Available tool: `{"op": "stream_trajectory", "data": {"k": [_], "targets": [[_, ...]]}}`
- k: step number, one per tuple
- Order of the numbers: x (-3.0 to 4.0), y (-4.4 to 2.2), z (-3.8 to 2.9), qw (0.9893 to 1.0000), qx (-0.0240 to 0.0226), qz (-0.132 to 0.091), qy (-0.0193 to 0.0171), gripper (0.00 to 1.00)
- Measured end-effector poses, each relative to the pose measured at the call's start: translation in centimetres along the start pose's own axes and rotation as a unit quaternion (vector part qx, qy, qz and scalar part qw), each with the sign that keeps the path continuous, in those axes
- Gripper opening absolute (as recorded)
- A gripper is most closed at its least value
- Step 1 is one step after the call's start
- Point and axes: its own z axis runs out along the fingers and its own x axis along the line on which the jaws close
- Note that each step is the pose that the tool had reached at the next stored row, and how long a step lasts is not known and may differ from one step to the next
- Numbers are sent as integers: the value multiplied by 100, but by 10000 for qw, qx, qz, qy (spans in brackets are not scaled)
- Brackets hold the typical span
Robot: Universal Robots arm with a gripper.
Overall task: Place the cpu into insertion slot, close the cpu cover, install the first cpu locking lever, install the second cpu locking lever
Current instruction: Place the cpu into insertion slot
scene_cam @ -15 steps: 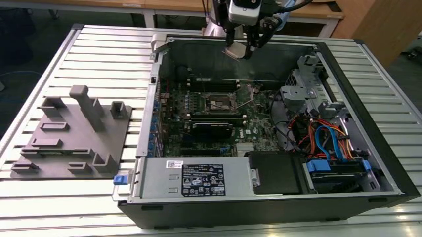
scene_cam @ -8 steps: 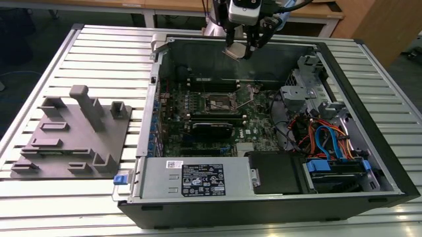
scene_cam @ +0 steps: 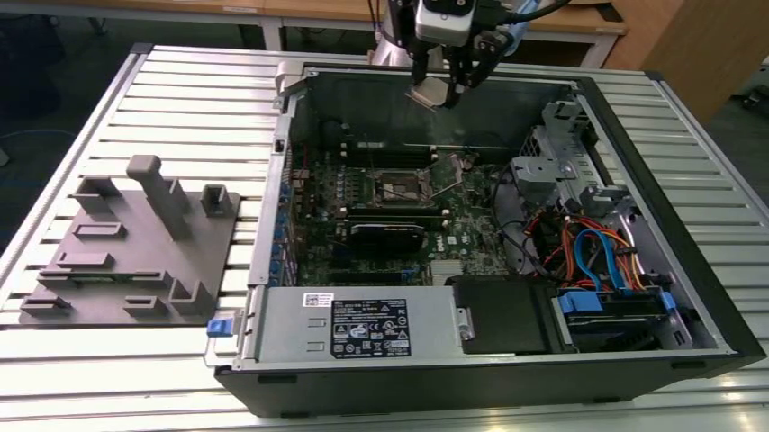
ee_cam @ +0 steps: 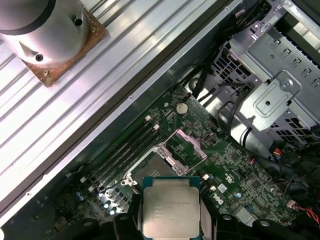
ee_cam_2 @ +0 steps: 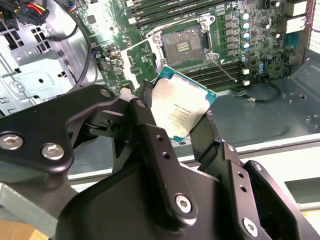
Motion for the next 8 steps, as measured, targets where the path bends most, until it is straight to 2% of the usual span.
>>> {"op": "stream_trajectory", "data": {"k": [3, 6, 8], "targets": [[0, 0, 0, 9998, -3, 178, -16, 54], [0, 0, 1, 9992, -8, 406, -36, 54], [0, 0, 0, 9991, -8, 411, -37, 54]]}}
